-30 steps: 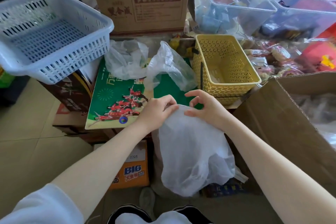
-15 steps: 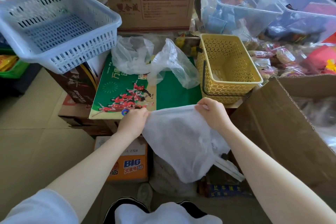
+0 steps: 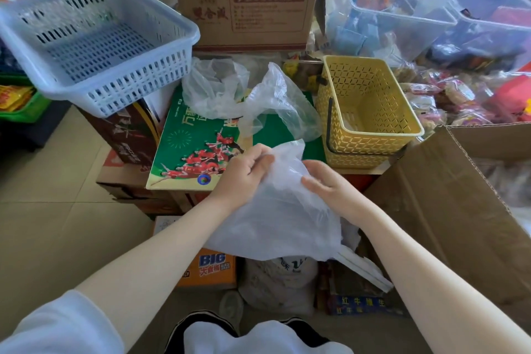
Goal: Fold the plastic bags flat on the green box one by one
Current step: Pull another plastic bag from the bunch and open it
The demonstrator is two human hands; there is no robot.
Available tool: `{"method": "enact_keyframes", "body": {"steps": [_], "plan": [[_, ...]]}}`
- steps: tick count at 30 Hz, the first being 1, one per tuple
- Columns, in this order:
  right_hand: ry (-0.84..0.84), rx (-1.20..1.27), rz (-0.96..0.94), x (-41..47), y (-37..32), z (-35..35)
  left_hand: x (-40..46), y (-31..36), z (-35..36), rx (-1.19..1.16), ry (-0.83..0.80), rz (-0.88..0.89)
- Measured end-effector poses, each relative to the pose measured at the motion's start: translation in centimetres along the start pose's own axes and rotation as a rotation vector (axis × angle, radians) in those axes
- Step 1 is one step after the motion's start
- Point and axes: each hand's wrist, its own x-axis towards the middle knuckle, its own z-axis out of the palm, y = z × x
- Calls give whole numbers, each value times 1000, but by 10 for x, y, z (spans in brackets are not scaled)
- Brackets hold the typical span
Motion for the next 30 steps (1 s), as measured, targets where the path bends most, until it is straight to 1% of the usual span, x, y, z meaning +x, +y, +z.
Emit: {"method": "enact_keyframes", "body": {"steps": [2, 4, 5, 7, 8, 9, 10, 12, 13, 14, 15, 16, 18, 20, 22, 25, 28, 30], "plan": [[20, 17, 83, 1, 6, 4, 0, -5, -6, 4, 22, -31], [72, -58, 93, 7, 11, 6, 1, -10, -10, 1, 79, -66], [136, -87, 113, 11, 15, 4, 2, -14, -13, 10, 125, -84], [333, -147, 194, 17, 28, -3, 3, -26, -22, 57, 248, -129], [434, -187, 255, 19, 36, -9, 4, -35, -28, 80, 308, -161], [500, -232, 331, 19, 43, -13, 4, -43, -34, 98, 342, -190], [521, -280, 411, 19, 48, -16, 4, -52, -39, 112, 342, -206], [476, -401, 502, 21, 48, -14, 3, -63, -43, 125, 295, -208], [450, -462, 485, 24, 44, -10, 3, -64, -43, 122, 274, -200], [435, -502, 415, 29, 35, -5, 4, -64, -44, 115, 253, -186], [428, -516, 303, 33, 24, 2, 5, -61, -44, 99, 223, -166], [419, -495, 165, 36, 8, 9, 6, -58, -44, 82, 185, -142], [356, -350, -103, 39, -28, 22, 9, -49, -45, 63, 111, -72], [265, -246, -258, 42, -57, 33, 13, -40, -46, 49, 63, -15], [280, -209, -306, 47, -73, 40, 16, -33, -48, 21, 42, 14], [368, -186, -279, 56, -83, 43, 21, -27, -53, -7, 83, 35], [355, -119, -212, 63, -86, 37, 25, -27, -60, 58, 102, 34], [415, -59, -149, 67, -85, 31, 28, -29, -64, 145, 86, 40]]}}
